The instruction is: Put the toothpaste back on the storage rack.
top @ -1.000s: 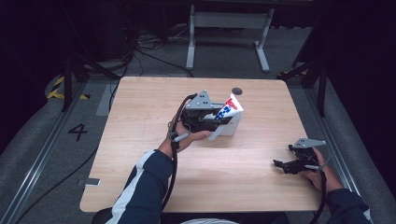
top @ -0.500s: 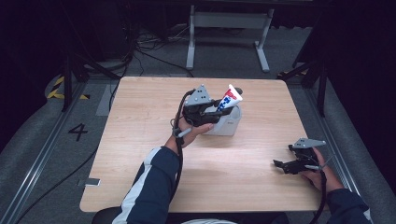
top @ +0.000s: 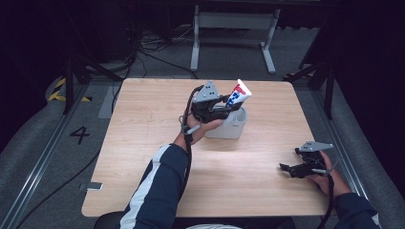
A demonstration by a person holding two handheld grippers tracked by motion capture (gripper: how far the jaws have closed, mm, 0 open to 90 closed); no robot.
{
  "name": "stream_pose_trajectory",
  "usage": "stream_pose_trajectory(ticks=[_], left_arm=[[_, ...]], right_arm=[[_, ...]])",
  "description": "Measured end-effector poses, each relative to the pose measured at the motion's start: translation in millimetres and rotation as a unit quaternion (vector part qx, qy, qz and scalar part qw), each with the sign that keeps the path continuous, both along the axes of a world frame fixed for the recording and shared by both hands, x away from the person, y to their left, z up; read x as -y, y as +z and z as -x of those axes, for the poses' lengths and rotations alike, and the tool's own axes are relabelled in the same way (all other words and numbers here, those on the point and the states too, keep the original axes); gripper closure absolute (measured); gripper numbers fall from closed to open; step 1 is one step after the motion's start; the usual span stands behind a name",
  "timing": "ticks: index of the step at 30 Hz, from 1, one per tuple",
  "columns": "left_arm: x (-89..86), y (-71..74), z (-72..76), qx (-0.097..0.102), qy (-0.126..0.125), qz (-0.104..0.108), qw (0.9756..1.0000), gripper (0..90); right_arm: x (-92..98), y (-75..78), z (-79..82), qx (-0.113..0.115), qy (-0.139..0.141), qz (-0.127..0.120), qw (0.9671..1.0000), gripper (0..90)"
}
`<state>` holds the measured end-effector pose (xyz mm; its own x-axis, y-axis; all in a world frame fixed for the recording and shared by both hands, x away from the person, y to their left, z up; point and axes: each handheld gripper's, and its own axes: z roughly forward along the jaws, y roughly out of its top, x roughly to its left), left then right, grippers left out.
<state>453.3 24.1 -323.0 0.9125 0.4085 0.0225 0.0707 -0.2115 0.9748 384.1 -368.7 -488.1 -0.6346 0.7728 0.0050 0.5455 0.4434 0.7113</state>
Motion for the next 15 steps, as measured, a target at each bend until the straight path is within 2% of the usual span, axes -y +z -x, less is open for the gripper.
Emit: stream_pose_trajectory(ticks=[7, 9, 15], left_arm=[[5.0, -2.2, -12.8, 0.002, 0.008, -0.001, 1.0, 64.3], [5.2, -3.6, -16.0, 0.0, 0.003, 0.007, 1.0, 64.4], [5.3, -9.8, -23.8, -0.004, 0.011, 0.008, 0.9999, 64.3]], right_arm=[[0.0, 0.0, 0.1, 0.0, 0.0, 0.0, 1.0, 0.5], [0.0, 0.0, 0.2, 0.0, 0.001, 0.0, 1.0, 0.5], [0.0, 0.0, 0.3, 0.0, 0.001, 0.0, 1.0, 0.5]])
